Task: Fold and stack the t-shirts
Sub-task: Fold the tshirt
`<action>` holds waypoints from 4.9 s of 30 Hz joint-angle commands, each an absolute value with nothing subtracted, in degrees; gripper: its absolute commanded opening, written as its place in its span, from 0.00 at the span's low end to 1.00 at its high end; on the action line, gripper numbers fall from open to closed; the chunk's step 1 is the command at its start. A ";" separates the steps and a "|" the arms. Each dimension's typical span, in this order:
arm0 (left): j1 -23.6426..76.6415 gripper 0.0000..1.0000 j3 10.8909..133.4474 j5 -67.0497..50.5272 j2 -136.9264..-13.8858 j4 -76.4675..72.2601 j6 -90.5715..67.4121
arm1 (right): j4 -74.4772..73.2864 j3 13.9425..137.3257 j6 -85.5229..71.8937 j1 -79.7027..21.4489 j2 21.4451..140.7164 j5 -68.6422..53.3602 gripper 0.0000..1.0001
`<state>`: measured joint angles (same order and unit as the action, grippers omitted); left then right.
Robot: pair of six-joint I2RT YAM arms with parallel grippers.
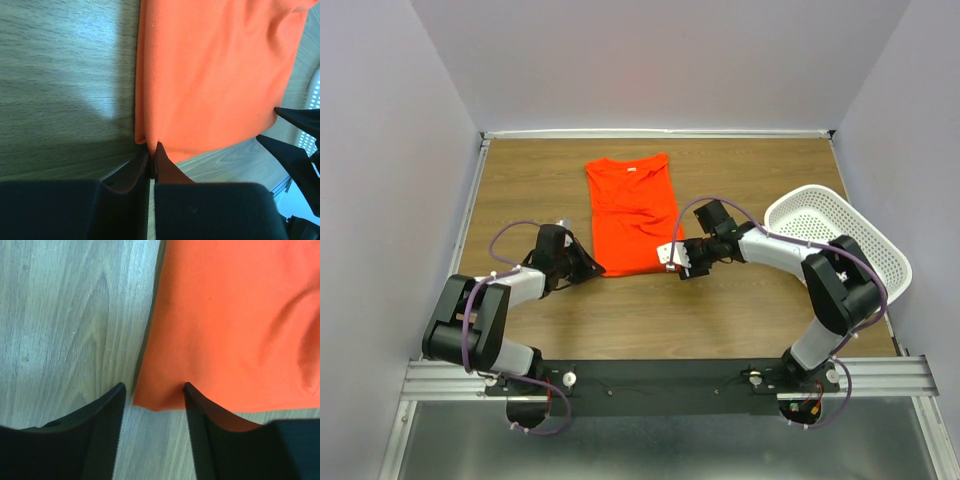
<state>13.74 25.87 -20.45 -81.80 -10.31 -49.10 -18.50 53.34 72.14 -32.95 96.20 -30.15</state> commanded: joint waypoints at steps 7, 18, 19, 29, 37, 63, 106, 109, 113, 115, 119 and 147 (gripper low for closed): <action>13.98 0.09 27.07 -21.97 -82.26 -10.90 -47.29 | -18.46 52.73 73.21 -33.22 99.13 -29.71 0.47; 13.98 0.00 25.49 -26.27 -79.72 -11.34 -46.67 | -21.26 53.17 72.07 -33.22 97.92 -33.04 0.01; 13.97 0.00 24.79 -26.80 -78.85 -10.90 -46.67 | -22.57 53.52 71.81 -33.22 97.13 -34.61 0.01; 18.54 0.00 21.97 -32.25 -60.68 6.30 -50.35 | -40.23 51.24 69.79 -33.31 82.55 -44.11 0.01; 18.04 0.00 27.93 -28.65 -56.58 8.54 -52.74 | -36.41 59.93 56.88 -32.35 81.28 -36.05 0.01; 4.14 0.00 76.10 -29.35 -109.41 -7.56 -48.16 | -8.09 97.99 35.68 -24.35 121.45 -12.65 0.01; 26.09 0.00 22.24 -31.29 -53.72 -3.17 -59.93 | -41.99 43.34 64.40 -25.58 64.00 -48.87 0.01; 29.87 0.00 20.31 -30.85 -51.25 -1.06 -61.87 | -47.01 42.10 66.35 -25.58 60.74 -48.69 0.01; 31.64 0.00 18.02 -30.76 -47.47 -0.09 -64.60 | -47.56 43.06 64.52 -25.58 59.23 -48.78 0.01; 31.38 0.00 18.10 -29.89 -47.28 -1.31 -64.86 | -44.84 45.33 61.19 -25.58 60.55 -47.20 0.01; 25.96 0.00 23.79 -30.14 -56.12 -9.82 -62.15 | -25.29 51.22 44.09 -25.58 66.78 -37.83 0.01; 8.70 0.00 71.37 -38.23 -114.96 -16.00 -47.90 | -6.95 84.64 27.69 -23.73 113.03 -11.52 0.01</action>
